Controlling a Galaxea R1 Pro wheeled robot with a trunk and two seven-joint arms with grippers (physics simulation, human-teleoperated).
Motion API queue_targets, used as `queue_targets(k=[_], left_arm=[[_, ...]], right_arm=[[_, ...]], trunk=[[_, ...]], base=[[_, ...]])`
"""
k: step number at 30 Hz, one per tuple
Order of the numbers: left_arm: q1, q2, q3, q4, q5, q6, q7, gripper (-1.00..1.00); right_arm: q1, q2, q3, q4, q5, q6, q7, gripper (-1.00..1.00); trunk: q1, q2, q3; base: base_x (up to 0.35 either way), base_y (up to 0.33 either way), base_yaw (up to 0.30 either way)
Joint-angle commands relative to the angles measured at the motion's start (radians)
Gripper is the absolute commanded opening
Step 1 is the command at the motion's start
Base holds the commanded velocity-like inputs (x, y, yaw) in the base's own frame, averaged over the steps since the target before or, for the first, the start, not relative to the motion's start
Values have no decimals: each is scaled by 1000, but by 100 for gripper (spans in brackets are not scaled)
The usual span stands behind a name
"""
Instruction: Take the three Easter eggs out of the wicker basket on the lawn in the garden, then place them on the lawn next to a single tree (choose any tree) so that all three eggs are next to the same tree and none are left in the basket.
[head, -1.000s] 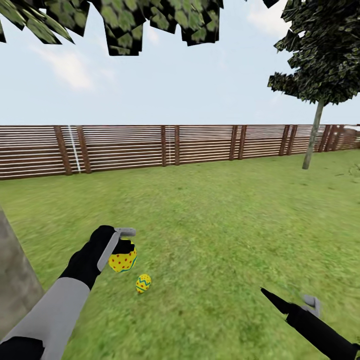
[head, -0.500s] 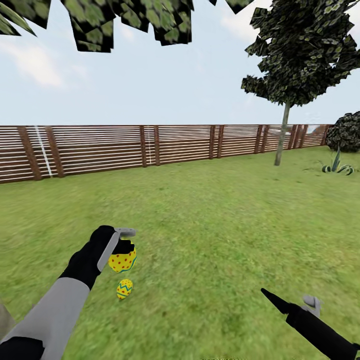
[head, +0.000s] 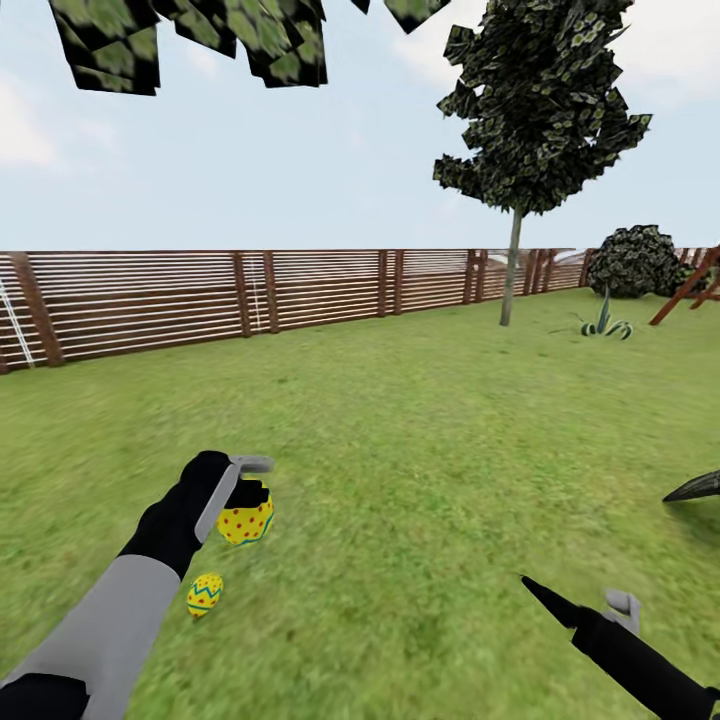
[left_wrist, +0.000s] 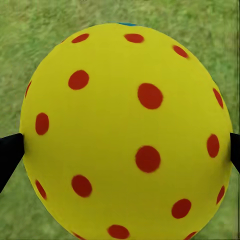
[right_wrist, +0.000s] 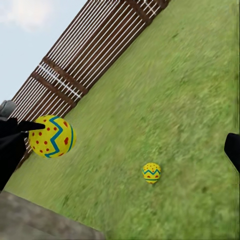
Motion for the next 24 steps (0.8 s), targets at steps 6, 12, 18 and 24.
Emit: queue_targets(k=[6, 12, 18, 24], left_arm=[[-1, 1, -4, -1, 10, 3, 9, -100], [-1, 3, -4, -1, 10, 3, 10, -100], [-2, 3, -4, -1, 10, 3, 10, -100], [-2, 3, -4, -1, 10, 3, 9, -100]], right_arm=[[-1, -1, -1, 8, -4, 6, 2, 100], [-1, -1, -1, 8, -5, 3, 3, 100], [-1, -1, -1, 8, -5, 2, 3, 100], [-1, -1, -1, 8, -9, 1, 5, 100]], trunk=[[0, -1, -2], [0, -1, -2], [0, -1, -2], [0, -1, -2]], base=[[0, -122, -272], [59, -154, -264], [216, -185, -51], [294, -121, -2]])
